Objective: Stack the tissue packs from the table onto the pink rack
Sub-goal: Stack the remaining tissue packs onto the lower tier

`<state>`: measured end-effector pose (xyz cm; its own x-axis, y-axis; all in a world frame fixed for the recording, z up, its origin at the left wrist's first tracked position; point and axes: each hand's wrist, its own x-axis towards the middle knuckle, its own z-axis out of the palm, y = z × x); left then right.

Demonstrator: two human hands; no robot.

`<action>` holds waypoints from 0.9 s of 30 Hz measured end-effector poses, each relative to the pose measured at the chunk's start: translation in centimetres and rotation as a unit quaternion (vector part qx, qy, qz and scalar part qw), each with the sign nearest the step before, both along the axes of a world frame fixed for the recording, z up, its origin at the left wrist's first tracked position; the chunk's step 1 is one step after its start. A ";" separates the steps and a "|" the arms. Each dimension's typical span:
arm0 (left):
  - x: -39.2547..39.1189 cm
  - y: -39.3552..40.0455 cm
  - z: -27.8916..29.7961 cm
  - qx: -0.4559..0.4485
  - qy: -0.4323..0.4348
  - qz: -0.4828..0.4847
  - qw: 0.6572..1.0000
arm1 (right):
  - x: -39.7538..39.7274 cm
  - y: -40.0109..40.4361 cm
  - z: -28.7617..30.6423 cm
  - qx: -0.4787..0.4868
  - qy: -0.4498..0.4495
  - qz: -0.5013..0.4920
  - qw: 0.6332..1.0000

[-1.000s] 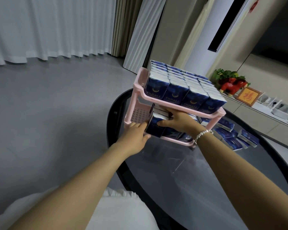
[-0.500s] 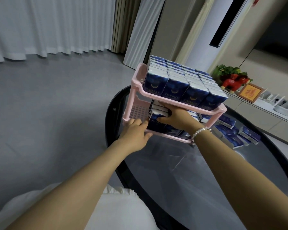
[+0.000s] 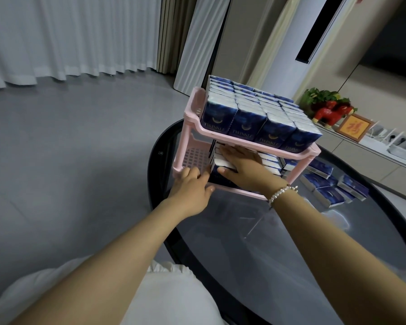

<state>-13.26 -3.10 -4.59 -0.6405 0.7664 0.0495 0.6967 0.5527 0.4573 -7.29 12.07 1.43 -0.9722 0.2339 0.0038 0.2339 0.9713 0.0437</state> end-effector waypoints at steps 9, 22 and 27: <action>0.5 -0.3 0.4 0.030 -0.032 0.010 0.999 | 1.0 -0.2 -0.9 0.057 0.058 -0.002 0.997; 7.3 0.9 3.3 0.224 0.028 0.009 0.974 | 12.1 0.2 -3.4 -0.126 0.329 -0.059 0.934; 10.8 5.5 3.6 0.203 -0.034 -0.071 0.976 | 16.5 4.8 -4.2 -0.130 0.354 -0.120 0.918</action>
